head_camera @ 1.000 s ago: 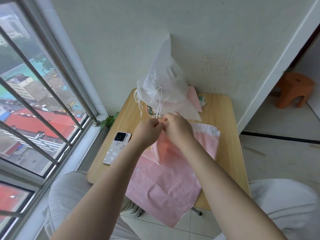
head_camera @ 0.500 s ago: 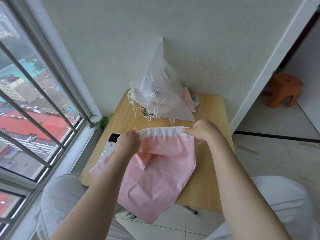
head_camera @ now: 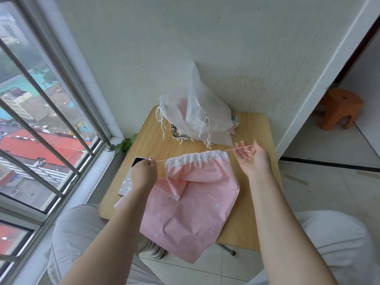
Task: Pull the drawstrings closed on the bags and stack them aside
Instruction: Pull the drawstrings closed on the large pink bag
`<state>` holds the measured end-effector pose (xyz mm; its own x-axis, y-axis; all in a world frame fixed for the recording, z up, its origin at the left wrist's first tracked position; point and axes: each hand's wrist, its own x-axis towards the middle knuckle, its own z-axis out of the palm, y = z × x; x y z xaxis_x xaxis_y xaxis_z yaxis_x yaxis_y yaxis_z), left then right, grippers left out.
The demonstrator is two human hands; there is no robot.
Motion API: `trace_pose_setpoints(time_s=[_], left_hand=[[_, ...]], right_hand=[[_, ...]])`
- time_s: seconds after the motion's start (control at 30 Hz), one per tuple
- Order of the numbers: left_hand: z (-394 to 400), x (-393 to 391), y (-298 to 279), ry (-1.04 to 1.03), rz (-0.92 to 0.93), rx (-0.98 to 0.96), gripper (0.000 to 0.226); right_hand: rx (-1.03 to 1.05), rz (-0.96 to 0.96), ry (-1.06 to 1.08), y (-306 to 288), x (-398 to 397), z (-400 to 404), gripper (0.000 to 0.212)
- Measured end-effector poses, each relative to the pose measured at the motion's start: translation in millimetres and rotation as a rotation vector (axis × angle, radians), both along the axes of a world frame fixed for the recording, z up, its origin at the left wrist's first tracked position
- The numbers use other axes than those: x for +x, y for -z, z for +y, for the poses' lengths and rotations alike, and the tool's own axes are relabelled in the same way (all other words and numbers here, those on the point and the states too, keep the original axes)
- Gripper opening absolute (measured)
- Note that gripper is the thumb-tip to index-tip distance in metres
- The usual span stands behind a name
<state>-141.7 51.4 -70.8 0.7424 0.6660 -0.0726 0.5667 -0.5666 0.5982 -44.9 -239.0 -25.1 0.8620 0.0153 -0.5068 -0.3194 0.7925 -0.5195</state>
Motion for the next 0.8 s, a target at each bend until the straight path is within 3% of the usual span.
trace_pose_setpoints(time_s=[0.1,0.17,0.27,0.37,0.5,0.6,0.73,0.8], left_hand=[[-7,14,-13,-0.303,-0.263,-0.781,0.036],[-9,20,-21,-0.37,-0.426,-1.182,0.029],[-13,23,-34,-0.368,-0.612,-1.493,0.029],[-21,24,-45,-0.425,-0.692,-1.684,0.033],[-8,20,-42,-0.449,-0.65,-1.758,0.035],[2,16,-31,-0.514,-0.698,-1.752,0.037],[-7,21,-31,-0.34,-0.558,-1.326,0.039],[-10,22,-32,-0.235,-0.479,-1.057,0.037]], right_hand=[[0.129,-0.04,-0.059,-3,-2,7,0.031],[0.039,-0.028,-0.172,-5,-2,8,0.036],[-0.308,-0.039,-0.392,-3,-5,9,0.036],[-0.704,-0.098,-0.465,1,-10,14,0.032],[-1.28,-0.217,-0.299,2,-8,4,0.03],[-1.529,-0.356,-0.218,5,-8,-3,0.039],[-1.906,-0.561,-0.583,10,-11,9,0.038],[-1.983,-0.6,-0.718,13,-14,17,0.042]])
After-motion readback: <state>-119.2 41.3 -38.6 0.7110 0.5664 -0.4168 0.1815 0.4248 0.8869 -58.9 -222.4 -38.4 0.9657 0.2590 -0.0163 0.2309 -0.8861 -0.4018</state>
